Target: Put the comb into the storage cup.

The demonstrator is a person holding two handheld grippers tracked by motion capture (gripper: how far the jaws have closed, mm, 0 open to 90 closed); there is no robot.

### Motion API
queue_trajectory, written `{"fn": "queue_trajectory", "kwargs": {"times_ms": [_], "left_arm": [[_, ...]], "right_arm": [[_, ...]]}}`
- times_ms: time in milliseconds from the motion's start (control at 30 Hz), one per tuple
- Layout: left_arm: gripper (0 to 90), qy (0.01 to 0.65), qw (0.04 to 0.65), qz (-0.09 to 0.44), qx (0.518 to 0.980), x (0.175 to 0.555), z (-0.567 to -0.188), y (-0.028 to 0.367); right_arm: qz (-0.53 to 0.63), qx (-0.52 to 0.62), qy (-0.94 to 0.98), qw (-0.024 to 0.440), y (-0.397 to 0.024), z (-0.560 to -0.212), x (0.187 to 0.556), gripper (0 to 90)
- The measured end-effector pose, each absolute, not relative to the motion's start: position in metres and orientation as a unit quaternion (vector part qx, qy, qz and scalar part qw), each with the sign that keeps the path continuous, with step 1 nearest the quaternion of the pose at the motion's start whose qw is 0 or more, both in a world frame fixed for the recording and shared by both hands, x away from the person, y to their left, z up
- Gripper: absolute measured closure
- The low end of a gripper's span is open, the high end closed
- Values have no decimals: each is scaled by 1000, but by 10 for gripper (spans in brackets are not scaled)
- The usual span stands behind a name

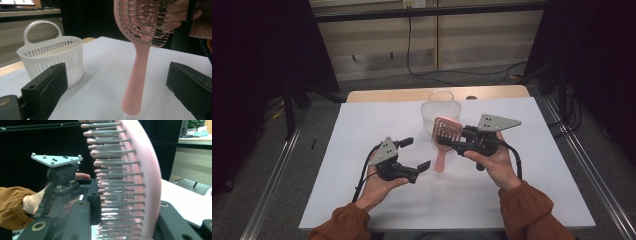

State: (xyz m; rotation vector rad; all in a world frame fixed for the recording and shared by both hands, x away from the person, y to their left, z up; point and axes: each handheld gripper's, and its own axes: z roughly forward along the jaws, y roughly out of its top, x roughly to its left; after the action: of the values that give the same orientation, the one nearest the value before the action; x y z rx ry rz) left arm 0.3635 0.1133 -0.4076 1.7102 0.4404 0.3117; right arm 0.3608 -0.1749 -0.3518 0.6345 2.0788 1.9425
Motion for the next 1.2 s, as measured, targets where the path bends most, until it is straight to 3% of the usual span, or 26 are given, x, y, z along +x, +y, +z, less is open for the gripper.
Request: {"fn": "queue_trajectory", "kwargs": {"times_ms": [700,1200], "left_arm": [[16,261,635,170,707,351,-399,157],[22,288,617,204,704,342,-406,196]], "right_arm": [[666,247,690,137,-187,-342,363,646],[668,264,678,159,-189,-337,374,646]]}}
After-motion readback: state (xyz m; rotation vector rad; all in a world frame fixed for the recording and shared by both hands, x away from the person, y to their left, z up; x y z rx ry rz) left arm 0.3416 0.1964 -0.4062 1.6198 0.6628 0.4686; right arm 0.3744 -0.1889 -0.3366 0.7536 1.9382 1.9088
